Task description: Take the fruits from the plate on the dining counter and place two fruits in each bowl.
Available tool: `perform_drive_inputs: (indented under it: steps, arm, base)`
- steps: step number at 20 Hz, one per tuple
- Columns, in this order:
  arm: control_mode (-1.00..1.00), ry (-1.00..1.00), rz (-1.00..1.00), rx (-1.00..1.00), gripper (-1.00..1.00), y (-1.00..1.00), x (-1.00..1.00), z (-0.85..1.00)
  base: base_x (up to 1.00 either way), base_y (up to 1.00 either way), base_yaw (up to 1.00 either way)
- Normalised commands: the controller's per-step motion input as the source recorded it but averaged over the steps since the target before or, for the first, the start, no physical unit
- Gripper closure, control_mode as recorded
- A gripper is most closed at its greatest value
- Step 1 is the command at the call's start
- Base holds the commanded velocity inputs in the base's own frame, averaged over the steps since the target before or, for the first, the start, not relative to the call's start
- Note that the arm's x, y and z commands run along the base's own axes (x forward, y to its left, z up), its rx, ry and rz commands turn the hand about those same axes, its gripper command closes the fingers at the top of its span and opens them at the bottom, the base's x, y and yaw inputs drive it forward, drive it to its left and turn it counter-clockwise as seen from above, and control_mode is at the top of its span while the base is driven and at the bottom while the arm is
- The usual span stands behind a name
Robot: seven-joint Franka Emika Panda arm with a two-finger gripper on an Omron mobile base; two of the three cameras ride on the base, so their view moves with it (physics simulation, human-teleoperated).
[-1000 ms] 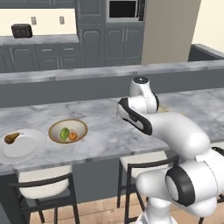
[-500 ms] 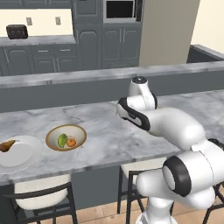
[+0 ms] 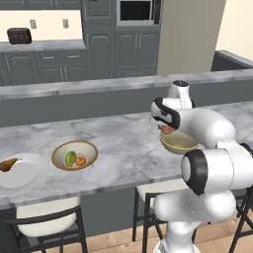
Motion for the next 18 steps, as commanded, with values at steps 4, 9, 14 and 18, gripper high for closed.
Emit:
perform_drive_inputs:
  steps: [4, 9, 14, 18]
  arm:
    - [-1.00, 0.12, -0.23, 0.05, 1.00, -0.75, -0.04, -0.09]
    - [-1.00, 0.07, -0.15, 0.00, 1.00, -0.69, 0.29, -0.35]
    - [-1.00, 0.05, -0.12, 0.00, 1.00, -0.45, 0.20, -0.43]
    - [-1.00, 0.01, -0.05, -0.01, 1.00, -0.18, 0.08, -0.46]
  base:
    - [0.00, 0.00, 0.00]
    - [0.00, 0.00, 0.00]
    - [0.00, 0.00, 0.00]
    - [0.00, 0.00, 0.00]
